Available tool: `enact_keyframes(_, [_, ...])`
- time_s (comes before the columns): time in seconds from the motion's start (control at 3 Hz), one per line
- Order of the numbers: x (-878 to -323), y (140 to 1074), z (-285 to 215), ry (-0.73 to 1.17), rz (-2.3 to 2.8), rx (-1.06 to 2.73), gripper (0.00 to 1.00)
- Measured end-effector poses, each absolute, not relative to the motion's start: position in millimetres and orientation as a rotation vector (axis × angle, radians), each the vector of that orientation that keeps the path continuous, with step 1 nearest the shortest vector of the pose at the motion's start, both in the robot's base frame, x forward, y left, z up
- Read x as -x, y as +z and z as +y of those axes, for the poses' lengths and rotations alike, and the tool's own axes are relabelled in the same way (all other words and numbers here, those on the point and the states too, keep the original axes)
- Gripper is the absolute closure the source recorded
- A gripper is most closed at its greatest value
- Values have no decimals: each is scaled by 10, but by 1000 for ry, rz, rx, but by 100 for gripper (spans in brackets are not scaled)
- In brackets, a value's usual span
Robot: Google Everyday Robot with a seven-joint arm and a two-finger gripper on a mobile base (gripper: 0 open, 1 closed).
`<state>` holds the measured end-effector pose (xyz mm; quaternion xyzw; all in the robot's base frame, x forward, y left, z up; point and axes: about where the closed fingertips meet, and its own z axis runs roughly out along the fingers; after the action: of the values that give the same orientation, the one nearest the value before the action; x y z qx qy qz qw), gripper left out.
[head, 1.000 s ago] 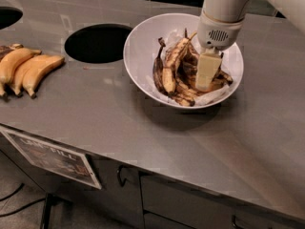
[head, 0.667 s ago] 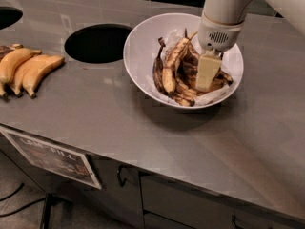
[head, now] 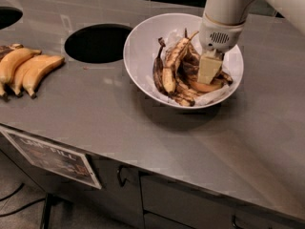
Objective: Pick banana from white bowl
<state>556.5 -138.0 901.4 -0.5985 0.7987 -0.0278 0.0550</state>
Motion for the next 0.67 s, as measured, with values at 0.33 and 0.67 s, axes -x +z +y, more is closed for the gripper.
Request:
enact_keyframes(0.33, [-5565,9014,-1380,-84,2425,1817,92])
enact_keyframes(0.67, [-5565,9014,-1380,-85,2425,1817,100])
